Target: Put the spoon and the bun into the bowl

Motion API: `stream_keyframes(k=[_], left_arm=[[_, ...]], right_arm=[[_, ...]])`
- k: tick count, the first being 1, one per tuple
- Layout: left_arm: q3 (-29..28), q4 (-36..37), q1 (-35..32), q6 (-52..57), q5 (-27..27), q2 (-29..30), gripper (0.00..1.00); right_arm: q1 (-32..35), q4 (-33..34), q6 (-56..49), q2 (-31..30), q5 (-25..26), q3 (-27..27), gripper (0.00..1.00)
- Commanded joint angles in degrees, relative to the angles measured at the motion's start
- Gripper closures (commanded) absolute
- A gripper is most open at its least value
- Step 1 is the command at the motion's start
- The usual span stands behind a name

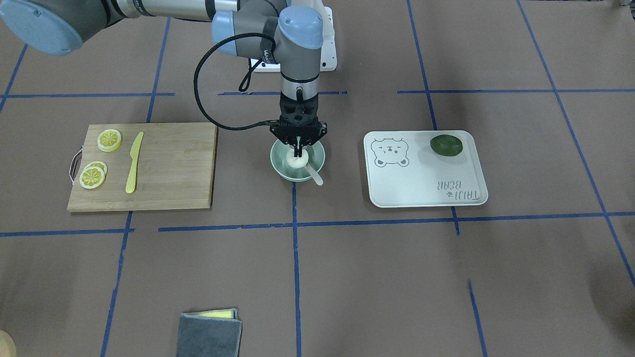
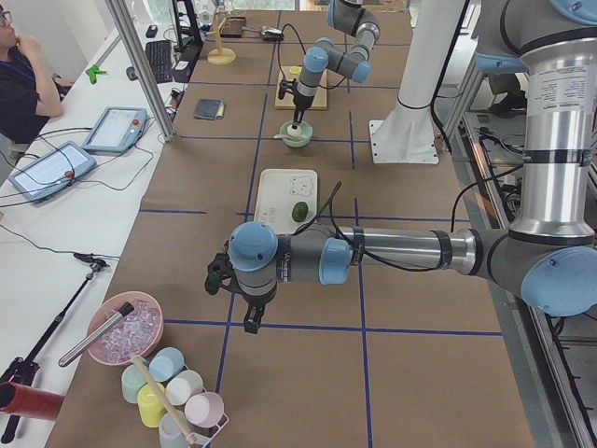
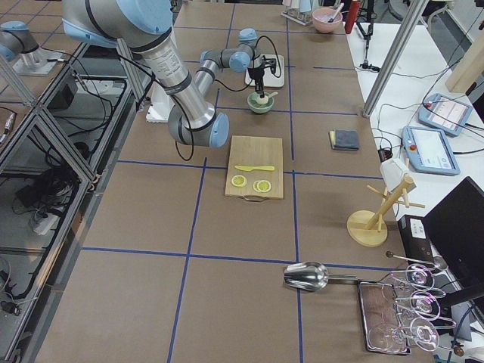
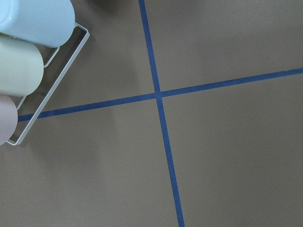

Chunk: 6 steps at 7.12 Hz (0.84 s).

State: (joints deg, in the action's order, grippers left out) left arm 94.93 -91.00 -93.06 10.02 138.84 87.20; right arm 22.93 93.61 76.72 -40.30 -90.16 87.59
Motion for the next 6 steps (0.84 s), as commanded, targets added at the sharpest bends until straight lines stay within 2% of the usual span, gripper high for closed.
stream_keyframes(k=[1, 3, 4, 6], left_arm=[[-0.1, -0.1, 0.1, 0.0, 0.0, 0.0, 0.00], [-0.2, -0.1, 0.1, 0.1, 0.0, 0.0, 0.00], [-0.2, 0.0, 0.1, 0.1, -0.1, 0.0, 0.00], [-0.3, 0.1, 0.1, 0.3, -0.9, -0.1, 0.00]], right_arm=[[-0.3, -0.1, -0.8, -0.1, 0.6, -0.1, 0.00], [4.9, -0.3, -8.5, -1.5, -2.6, 2.3, 0.00], [10.9, -0.4, -15.8, -5.0, -9.9, 5.5, 0.00], [24.4, -0.4, -39.1, -14.8, -23.1, 9.4, 0.00]])
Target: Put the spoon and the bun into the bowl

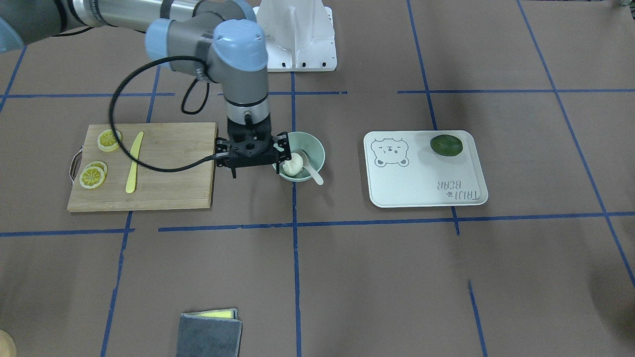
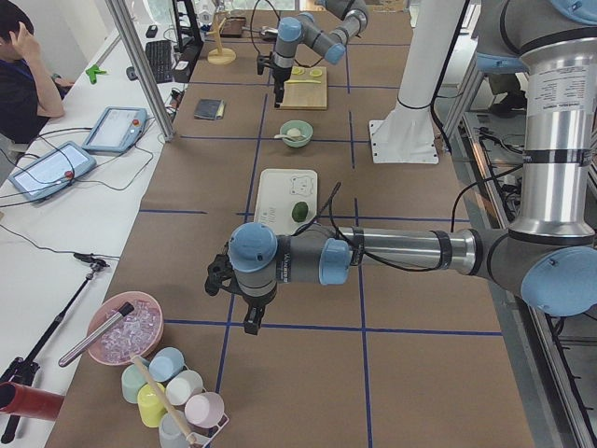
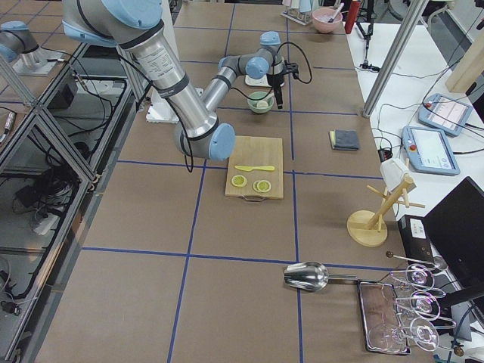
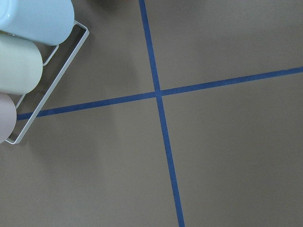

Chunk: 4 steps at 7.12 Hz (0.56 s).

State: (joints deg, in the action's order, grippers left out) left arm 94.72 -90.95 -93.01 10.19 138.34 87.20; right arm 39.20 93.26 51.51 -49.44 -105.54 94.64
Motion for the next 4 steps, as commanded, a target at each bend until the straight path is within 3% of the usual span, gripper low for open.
stream_keyframes(k=[1, 3, 4], left_arm=[[-0.1, 0.2, 0.0, 0.1, -0.5, -0.2, 0.00], [0.0, 0.3, 0.0, 0.1, -2.1, -0.4, 0.00], [0.1, 0.3, 0.0, 0.2, -3.5, -0.4, 0.00]], right_arm=[[15.0, 0.0, -25.4, -10.2, -14.0, 2.5, 0.00], [29.5, 0.7, -46.3, -19.4, -23.6, 2.2, 0.00], [36.2, 0.6, -53.3, -24.9, -26.1, 2.4, 0.00]])
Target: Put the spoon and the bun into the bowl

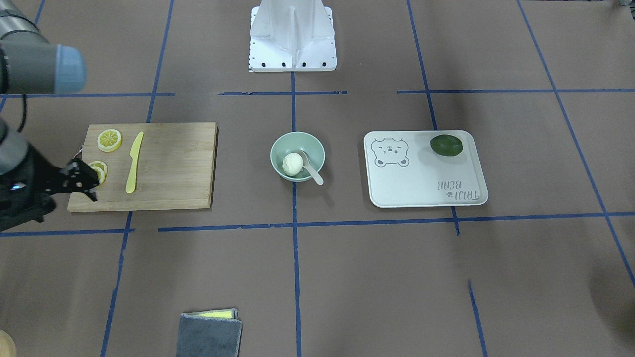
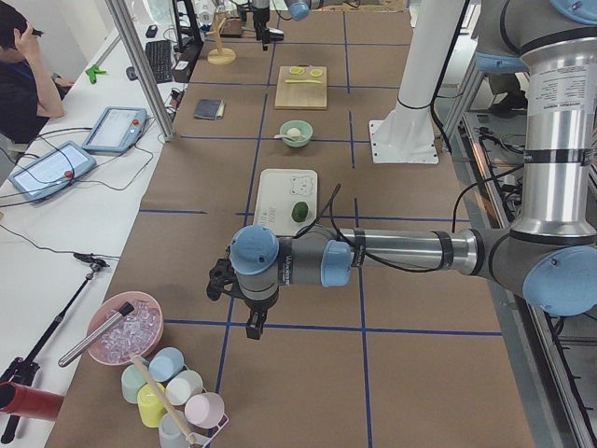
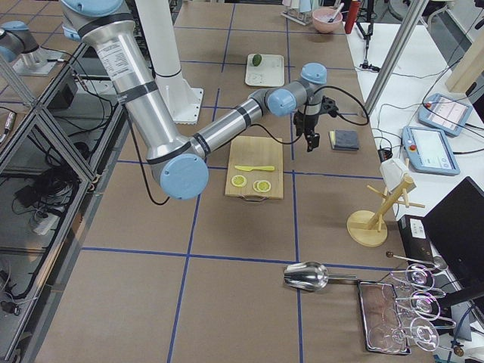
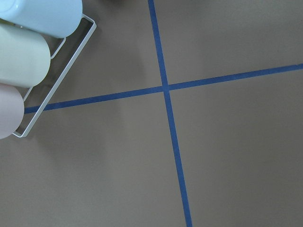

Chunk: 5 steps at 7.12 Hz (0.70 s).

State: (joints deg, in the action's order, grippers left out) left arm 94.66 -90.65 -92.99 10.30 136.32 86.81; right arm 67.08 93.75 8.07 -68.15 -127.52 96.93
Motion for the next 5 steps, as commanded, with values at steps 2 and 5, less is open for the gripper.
stream_keyframes(k=[2, 5], left_arm=[[0.3, -0.1, 0.0, 0.2, -1.5, 0.0, 0.00], [1.3, -0.1, 0.1, 0.2, -1.5, 0.0, 0.00]], right_arm=[[15.9, -0.5, -11.9, -16.0, -4.8, 1.3, 0.00], [18.9, -6.9, -11.4, -29.3, -4.4, 2.9, 0.00]])
